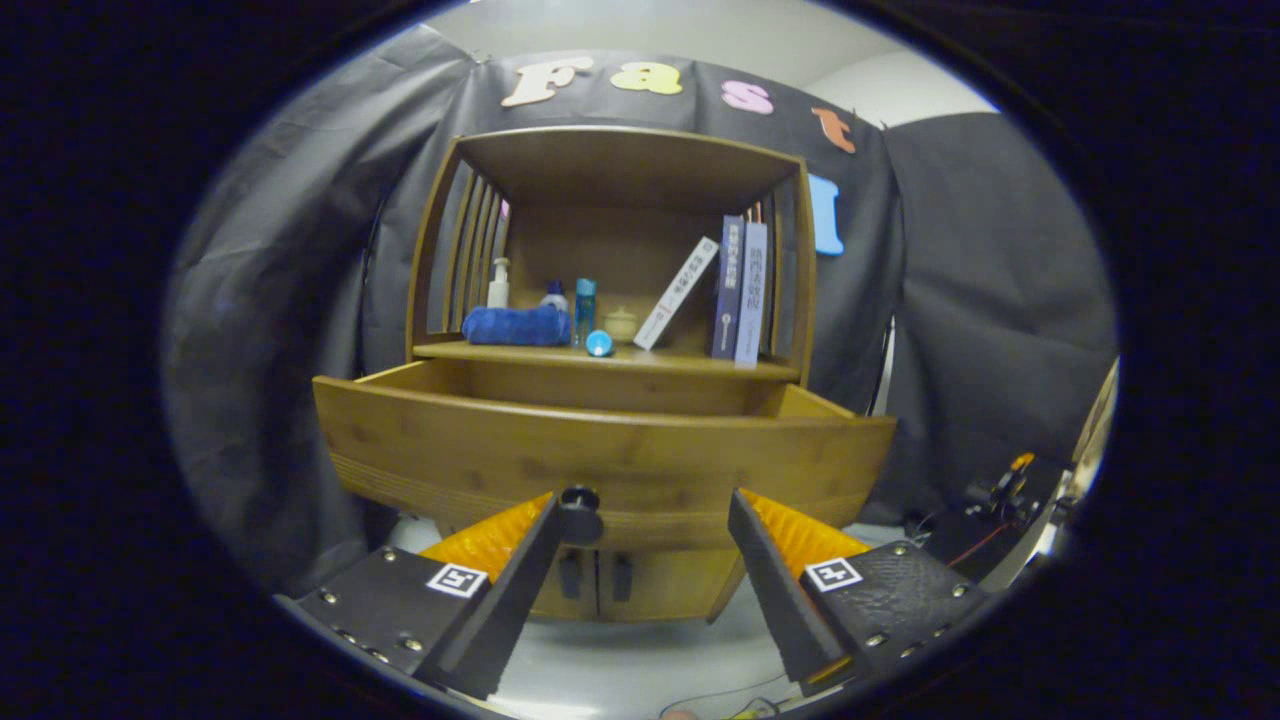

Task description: Pull open the drawer, take out the items inside it, and place them on the countertop above the cabinet.

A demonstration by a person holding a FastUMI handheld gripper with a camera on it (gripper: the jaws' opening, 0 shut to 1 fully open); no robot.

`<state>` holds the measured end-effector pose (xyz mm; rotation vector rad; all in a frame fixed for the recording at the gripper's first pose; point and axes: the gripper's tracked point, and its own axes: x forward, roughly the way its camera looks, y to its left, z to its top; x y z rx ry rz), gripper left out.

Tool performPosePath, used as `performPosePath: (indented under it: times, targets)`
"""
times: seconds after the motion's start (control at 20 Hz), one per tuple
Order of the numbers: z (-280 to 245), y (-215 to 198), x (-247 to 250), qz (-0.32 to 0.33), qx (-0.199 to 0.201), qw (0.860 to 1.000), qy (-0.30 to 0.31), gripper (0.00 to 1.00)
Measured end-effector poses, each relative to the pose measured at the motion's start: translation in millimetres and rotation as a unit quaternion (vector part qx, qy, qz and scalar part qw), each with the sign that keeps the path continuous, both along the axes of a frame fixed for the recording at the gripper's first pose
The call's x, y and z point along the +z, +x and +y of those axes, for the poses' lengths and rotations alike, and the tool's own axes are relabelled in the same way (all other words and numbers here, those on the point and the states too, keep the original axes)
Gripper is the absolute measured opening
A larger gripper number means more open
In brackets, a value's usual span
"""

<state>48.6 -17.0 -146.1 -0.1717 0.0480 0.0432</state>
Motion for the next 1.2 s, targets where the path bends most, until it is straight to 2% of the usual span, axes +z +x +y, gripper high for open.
performPosePath:
  times: [0.65,0.85,1.2]
  targets:
    - [16,6,-12,0.016,0.022,0.999,0.017,1.0]
    - [27,31,-14,0.017,0.027,0.999,0.022,1.0]
    - [47,73,-42,0.062,0.022,0.997,0.045,1.0]
